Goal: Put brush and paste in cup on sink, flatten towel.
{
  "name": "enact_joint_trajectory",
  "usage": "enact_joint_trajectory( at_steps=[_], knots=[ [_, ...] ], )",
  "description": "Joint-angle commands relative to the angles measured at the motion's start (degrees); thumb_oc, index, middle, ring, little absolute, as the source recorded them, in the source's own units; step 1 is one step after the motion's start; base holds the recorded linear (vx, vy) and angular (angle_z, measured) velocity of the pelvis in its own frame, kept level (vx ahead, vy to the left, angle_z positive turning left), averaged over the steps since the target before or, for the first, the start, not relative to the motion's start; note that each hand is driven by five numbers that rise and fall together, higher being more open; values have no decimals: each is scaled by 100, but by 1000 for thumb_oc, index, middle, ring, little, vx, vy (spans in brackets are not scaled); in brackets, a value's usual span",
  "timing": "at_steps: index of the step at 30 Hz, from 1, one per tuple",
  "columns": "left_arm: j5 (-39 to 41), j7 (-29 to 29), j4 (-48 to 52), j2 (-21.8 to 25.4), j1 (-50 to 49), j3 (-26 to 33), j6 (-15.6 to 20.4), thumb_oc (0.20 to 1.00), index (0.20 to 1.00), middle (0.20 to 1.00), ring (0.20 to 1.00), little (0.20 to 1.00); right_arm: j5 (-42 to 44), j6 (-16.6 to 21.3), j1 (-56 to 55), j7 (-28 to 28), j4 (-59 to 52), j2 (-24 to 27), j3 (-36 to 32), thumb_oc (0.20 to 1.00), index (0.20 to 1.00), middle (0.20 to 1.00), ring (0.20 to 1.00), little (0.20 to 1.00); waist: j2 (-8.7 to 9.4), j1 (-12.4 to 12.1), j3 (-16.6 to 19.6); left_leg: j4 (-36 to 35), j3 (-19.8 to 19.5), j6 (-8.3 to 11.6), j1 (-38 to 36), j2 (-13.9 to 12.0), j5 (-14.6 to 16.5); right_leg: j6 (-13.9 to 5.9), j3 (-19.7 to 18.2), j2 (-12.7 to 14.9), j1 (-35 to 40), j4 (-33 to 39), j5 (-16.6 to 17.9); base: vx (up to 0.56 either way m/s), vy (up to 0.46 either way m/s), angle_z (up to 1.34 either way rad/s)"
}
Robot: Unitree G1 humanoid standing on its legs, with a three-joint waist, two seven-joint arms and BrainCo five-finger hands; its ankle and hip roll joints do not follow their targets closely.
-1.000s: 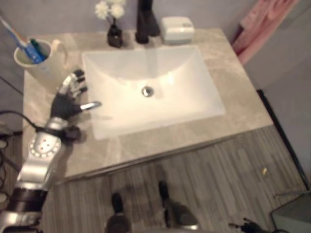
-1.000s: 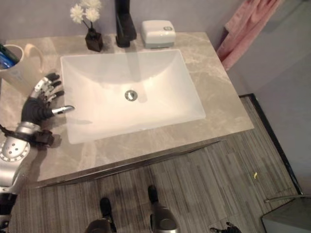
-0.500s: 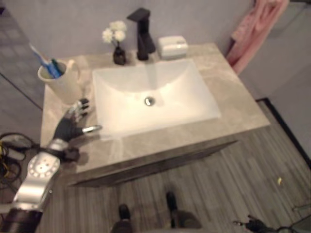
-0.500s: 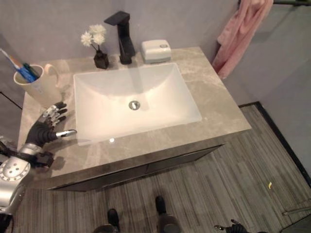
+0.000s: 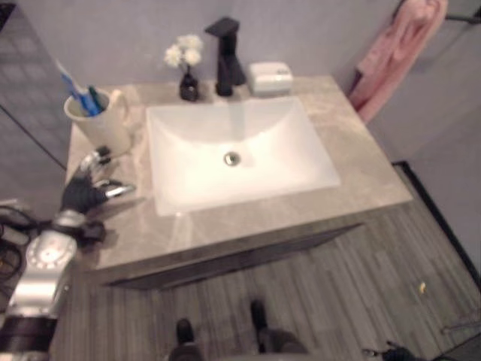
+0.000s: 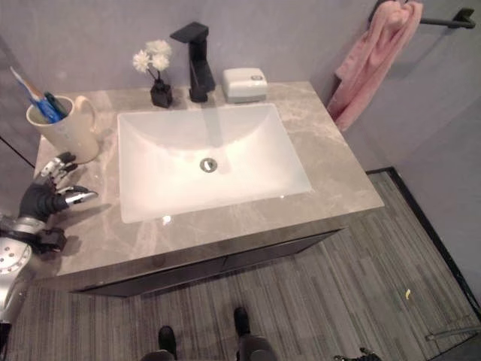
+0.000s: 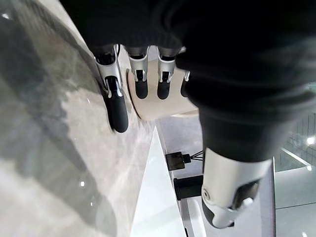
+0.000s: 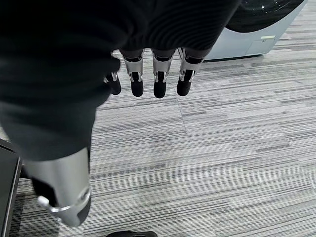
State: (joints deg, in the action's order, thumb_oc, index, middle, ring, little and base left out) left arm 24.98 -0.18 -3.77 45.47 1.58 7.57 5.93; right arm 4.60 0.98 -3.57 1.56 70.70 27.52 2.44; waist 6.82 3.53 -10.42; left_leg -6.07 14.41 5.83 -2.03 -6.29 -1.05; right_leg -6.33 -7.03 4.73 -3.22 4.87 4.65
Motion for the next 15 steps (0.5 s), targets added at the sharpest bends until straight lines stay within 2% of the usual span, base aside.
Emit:
enact_joint_trajectory(
  at_steps=[1, 15],
  knots=[
    [-9, 157, -259, 325, 304, 192, 126, 1000, 1000, 1000, 1000, 1000, 3, -19, 229, -26, 144, 330, 175, 1000, 1000, 1000, 1000, 1000, -18, -1, -337, 107, -417, -258, -43, 96, 417, -132, 216, 214, -1, 13, 348, 0, 0, 0],
    [-6, 293, -357, 425, 850, 135, 171, 1000, 1000, 1000, 1000, 1000, 62, 28, 187, -17, -46, 434, 179, 1000, 1000, 1000, 1000, 1000, 31, 44, -554, 107, -535, -251, 245, 70, 322, -75, 224, 172, -209, 13, 328, -4, -3, 1]
  ],
)
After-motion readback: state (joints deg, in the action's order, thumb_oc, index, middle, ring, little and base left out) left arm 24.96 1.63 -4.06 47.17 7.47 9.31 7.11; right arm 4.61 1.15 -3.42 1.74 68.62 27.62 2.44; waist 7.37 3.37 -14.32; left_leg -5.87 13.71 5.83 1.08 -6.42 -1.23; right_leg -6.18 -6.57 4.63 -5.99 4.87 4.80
